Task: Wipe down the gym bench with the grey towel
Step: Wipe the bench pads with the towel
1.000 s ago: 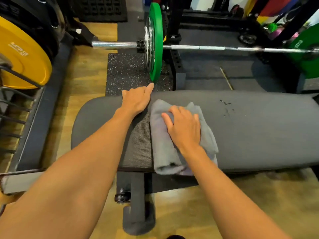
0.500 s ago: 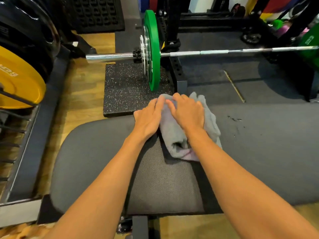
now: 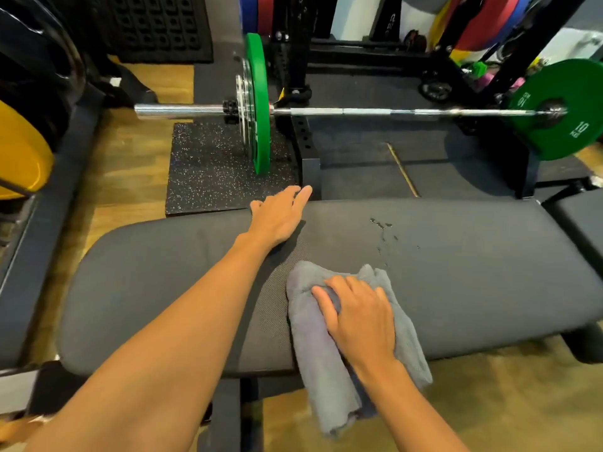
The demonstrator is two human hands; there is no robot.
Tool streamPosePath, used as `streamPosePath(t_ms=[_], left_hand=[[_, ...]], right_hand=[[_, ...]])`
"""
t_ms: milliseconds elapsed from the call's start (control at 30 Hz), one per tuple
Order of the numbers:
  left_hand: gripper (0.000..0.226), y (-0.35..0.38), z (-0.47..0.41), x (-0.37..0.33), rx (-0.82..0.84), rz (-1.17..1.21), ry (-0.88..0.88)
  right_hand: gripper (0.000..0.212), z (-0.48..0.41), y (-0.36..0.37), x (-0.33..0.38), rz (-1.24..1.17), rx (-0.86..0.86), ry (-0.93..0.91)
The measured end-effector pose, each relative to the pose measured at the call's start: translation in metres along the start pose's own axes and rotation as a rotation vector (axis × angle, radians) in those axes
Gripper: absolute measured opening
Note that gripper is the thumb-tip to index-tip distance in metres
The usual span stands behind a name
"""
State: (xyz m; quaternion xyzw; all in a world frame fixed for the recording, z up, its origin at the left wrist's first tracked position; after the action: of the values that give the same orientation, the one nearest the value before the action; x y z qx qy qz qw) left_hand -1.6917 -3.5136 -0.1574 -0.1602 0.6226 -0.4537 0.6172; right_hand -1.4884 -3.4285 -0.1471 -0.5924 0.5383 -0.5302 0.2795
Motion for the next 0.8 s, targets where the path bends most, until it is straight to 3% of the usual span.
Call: streamPosePath(t_ms=[133, 300, 400, 500, 667, 800], left_hand=[[0.047, 0.018, -0.025, 0.008, -0.089, 0.141, -0.010], [0.073, 0.022, -0.031, 0.018, -0.128, 0.158, 0.047], [0.063, 0.017, -0.025, 0.013, -0.106, 0.140, 0.019], [0.052, 0.011, -0.017, 0.002, -0.055, 0.035, -0.046], [0.053, 0.024, -0.009, -0.032, -0.049, -0.140, 0.019], [0.066, 0.043, -0.024, -0.052, -0.064, -0.101, 0.042]], right_hand=[[0.027, -0.095, 0.033, -0.014, 0.000, -0.050, 0.020], [0.034, -0.202, 0.067, -0.020, 0.042, 0.113, -0.005], [0.031, -0.176, 0.051, -0.018, 0.012, 0.049, -0.036], [0.030, -0.103, 0.021, -0.026, -0.020, 0.103, -0.036], [0.026, 0.007, -0.026, -0.053, -0.011, 0.068, -0.006], [0.026, -0.026, -0.015, -0.067, -0.045, 0.026, 0.009]])
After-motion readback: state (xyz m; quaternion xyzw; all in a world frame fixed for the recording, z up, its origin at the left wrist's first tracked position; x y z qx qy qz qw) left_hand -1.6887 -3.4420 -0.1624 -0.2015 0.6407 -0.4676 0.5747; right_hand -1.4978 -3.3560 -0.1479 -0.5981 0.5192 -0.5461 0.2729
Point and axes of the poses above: each hand's wrist, its own z-axis away from the middle knuckle, its own y-axis out of the palm, x = y × z, the point moved 3 cm from there along -z, towards the middle knuckle, and after that the axes turned 5 degrees about -z, right-handed, at the moved point
